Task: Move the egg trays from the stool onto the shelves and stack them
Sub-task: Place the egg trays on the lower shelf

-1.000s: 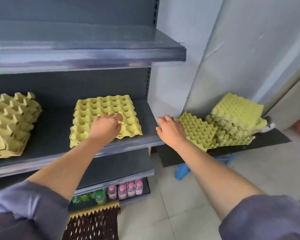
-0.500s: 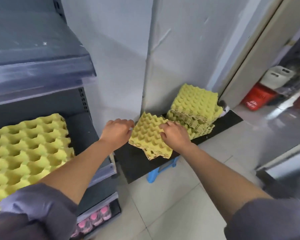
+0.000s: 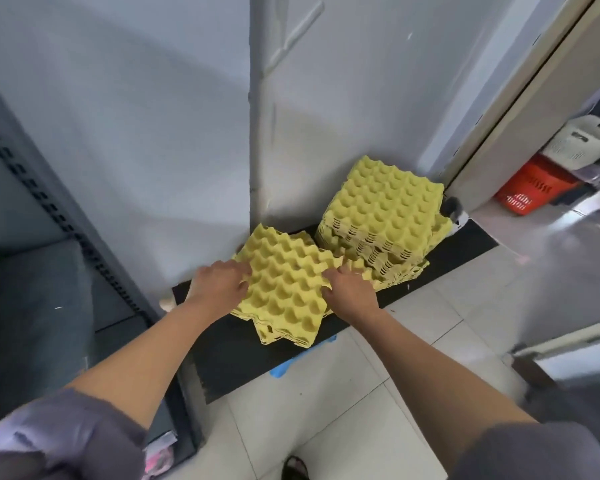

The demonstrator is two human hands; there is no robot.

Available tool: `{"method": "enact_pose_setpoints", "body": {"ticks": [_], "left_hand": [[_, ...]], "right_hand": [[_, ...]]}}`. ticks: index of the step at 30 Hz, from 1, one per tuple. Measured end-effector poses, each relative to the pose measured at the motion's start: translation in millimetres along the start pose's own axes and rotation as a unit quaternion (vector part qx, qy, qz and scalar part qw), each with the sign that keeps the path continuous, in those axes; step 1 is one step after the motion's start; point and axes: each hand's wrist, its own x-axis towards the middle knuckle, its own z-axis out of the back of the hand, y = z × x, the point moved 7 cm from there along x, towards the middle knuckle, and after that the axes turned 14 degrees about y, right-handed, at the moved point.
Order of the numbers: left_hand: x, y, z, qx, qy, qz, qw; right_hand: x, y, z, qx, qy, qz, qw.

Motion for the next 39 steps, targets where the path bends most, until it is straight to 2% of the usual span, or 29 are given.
{"method": "enact_pose_setpoints", "body": {"ticks": [6,10,14,19,24,33,39], "left_hand": [[61.9,22.2,-46.6,-0.034,0.042,0.049,0.997],[110.6,40.6,-72.8,-0.023,0.056,0.066,0.996],[157.7,62.4,-107.5,-0.024,0.054,0.096,0.994],[188.2,92.0,-151.6,-0.13,0.088,0.183,0.971],[197.4,105.3,-160.4,-0.14,0.065,0.189,0.97],[188.7,96.3,-133.0,-0.08,0.037,0.161,0.983],[184.3,90.1,-121.2,-0.062,0.036,0.158,0.985]], "right_hand": [[65.8,-33.9,-51.5,0.074,0.075,-0.044,0.993],[107.2,-50.8,-86.0,0.149,0.079,-0.074,0.983],[145.1,-71.0,-130.3,0.254,0.081,-0.144,0.953],[162.9,-79.8,-166.3,0.353,0.106,-0.19,0.91],[164.6,-85.7,-170.7,0.301,0.067,-0.225,0.924],[153.4,-74.8,-139.6,0.176,0.069,-0.232,0.954],[149.3,-75.3,-132.9,0.163,0.067,-0.233,0.956]]}}
